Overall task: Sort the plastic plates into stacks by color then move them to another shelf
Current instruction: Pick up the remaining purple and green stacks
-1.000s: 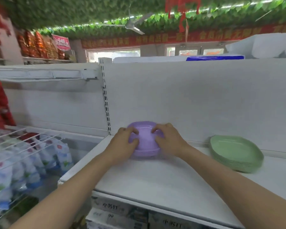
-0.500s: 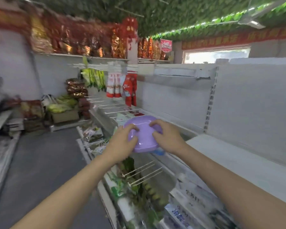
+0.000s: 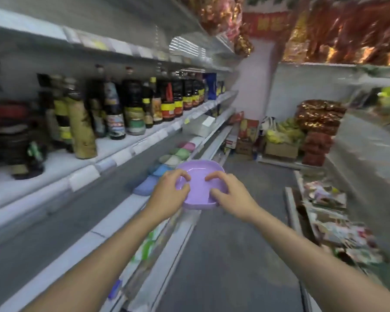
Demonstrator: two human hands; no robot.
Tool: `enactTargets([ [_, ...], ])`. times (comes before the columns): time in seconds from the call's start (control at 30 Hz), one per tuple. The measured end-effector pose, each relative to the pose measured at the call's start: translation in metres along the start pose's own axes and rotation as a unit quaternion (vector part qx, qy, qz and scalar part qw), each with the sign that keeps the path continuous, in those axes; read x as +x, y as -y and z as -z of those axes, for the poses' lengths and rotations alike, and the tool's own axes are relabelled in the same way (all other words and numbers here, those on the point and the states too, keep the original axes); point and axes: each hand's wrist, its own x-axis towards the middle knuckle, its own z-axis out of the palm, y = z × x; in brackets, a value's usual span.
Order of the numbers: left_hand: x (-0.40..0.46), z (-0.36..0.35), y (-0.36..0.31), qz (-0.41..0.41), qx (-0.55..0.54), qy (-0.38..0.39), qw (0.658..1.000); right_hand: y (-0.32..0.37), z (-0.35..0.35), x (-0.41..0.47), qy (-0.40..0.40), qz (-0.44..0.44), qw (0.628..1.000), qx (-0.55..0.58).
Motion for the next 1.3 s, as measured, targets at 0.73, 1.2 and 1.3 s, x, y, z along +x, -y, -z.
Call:
enactTargets([
  [0.73, 0.018, 0.027, 0.262, 0.287, 0.060, -0.165, 0.942, -0.082, -0.291, 0.225, 0.306, 0.063, 0.931, 0.188],
  [1.2, 0.075, -0.048, 0.293, 0.355, 0.082, -0.259, 0.895, -0.156, -0.328, 0.322, 0.424, 0.127, 0.878, 0.182],
  [1.3, 0.076, -0.047, 0.304, 0.371, 0.090, -0.258, 0.888, -0.156, -0.345, 0.331, 0.437, 0.154, 0.873, 0.154],
])
